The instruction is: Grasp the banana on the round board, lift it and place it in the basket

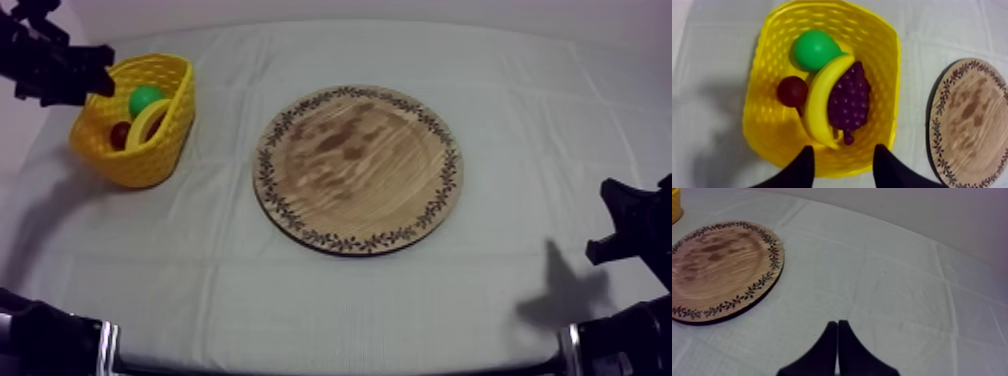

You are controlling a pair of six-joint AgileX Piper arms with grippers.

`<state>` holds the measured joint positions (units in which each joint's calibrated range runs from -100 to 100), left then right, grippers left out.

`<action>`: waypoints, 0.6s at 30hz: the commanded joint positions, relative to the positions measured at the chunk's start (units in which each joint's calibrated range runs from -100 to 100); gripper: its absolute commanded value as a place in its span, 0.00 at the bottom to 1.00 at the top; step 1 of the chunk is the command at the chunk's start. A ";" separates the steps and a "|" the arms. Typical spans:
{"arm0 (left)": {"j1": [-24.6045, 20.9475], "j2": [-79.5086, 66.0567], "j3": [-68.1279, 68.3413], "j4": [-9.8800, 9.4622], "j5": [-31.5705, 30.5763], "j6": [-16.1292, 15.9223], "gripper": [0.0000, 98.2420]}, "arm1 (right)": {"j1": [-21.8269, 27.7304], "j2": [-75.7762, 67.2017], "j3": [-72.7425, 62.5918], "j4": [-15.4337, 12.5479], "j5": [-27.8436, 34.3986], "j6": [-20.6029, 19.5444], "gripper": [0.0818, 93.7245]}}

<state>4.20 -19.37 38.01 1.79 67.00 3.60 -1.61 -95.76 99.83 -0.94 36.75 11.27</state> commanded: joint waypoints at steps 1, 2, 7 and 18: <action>-0.46 -5.13 4.56 0.08 -2.26 -0.05 0.36 | 0.01 0.00 0.05 -0.02 0.03 -0.01 0.00; -0.68 -6.56 5.85 0.12 -3.19 -0.10 0.32 | 0.01 0.00 0.05 -0.02 0.03 -0.01 0.00; -1.13 -12.85 11.60 0.28 -8.69 -1.15 0.19 | 0.01 0.00 0.05 -0.02 0.03 -0.01 0.00; -2.27 -29.31 28.09 -0.58 -22.00 -2.49 0.02 | 0.01 0.00 0.05 -0.02 0.03 -0.01 0.00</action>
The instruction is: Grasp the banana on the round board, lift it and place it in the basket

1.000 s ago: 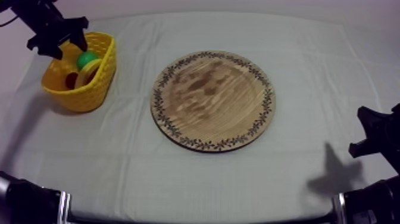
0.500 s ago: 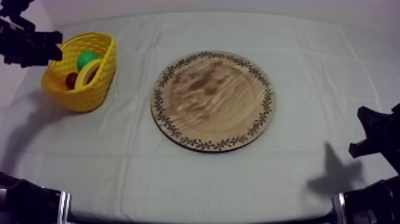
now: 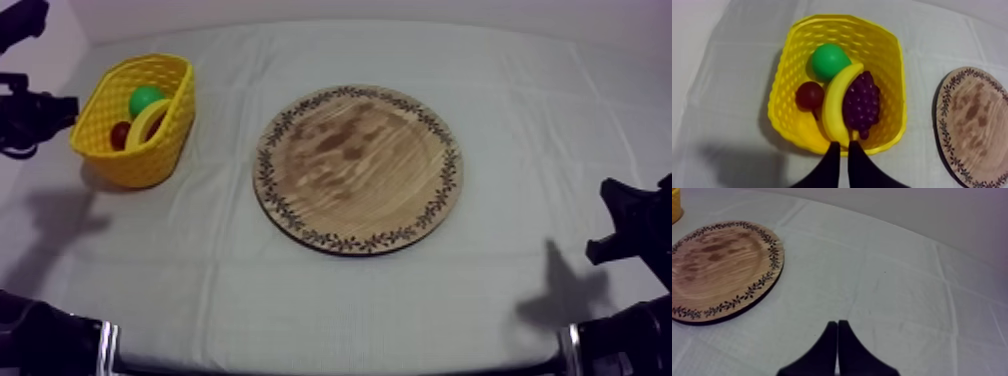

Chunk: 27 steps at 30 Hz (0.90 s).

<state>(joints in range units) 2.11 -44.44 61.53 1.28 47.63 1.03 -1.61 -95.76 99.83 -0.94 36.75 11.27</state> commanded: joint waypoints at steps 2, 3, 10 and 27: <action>-0.83 -7.93 8.54 -0.52 -5.63 1.11 0.01 | 0.01 0.00 0.05 -0.02 0.03 -0.01 0.00; -1.20 -9.74 10.42 -0.80 -6.88 1.57 0.01 | 0.01 0.00 0.05 -0.02 0.03 -0.01 0.00; -3.78 -21.74 20.74 -3.33 -10.46 2.89 0.00 | 0.01 0.00 0.05 -0.02 0.03 -0.01 0.00; -6.26 -43.65 35.64 -3.74 -10.58 3.83 0.00 | -0.06 0.00 0.05 -0.02 0.03 -0.01 0.00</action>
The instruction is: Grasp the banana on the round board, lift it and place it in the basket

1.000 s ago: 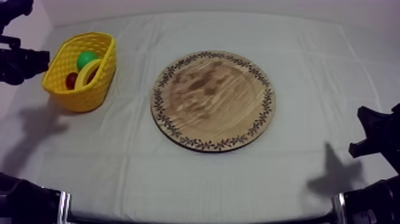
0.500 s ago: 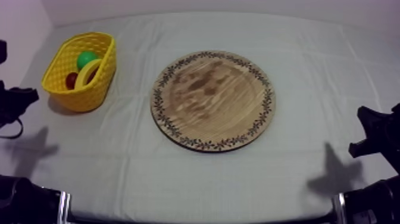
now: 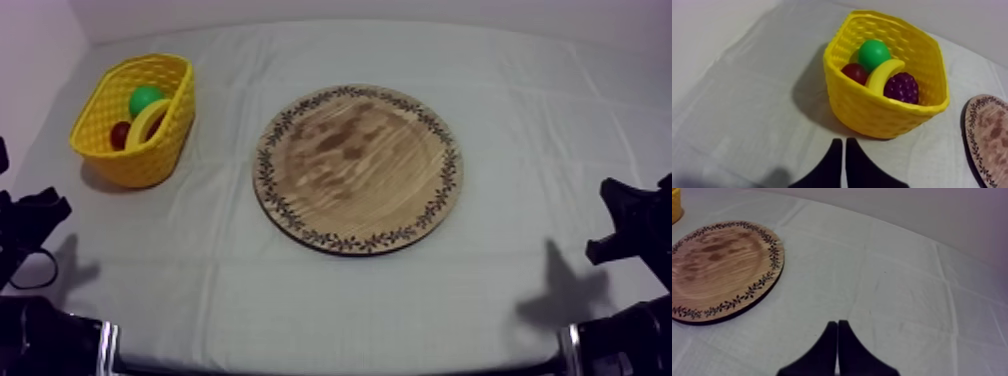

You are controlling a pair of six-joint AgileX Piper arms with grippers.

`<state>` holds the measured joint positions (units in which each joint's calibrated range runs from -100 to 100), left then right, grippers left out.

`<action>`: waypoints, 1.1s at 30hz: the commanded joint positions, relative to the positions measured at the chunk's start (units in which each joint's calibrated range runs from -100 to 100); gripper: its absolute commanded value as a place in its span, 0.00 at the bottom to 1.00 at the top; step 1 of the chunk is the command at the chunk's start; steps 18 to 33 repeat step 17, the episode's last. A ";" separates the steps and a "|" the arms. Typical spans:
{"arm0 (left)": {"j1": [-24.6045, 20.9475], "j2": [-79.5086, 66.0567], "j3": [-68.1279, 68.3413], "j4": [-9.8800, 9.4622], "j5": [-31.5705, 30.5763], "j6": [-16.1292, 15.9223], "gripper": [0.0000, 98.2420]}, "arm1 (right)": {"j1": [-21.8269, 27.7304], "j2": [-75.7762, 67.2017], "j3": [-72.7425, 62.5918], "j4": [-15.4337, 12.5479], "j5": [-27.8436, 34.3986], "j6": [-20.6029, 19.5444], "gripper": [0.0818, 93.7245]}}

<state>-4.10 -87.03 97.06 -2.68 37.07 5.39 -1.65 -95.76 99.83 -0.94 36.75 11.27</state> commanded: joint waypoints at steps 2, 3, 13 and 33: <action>-0.16 -2.20 0.47 0.41 -0.12 1.08 0.00 | -0.03 0.00 0.05 -0.02 0.03 -0.04 0.00; -0.20 -2.67 0.61 0.47 -0.17 2.03 0.00 | -0.03 0.00 0.05 -0.02 0.03 -0.03 0.00; -1.37 -9.77 1.89 0.60 -1.81 5.89 0.00 | 0.03 0.00 0.05 -0.07 0.03 -0.03 0.00; -1.38 -12.07 2.33 0.56 -2.70 6.02 0.00 | -0.01 0.00 0.05 -0.03 0.03 -0.02 0.00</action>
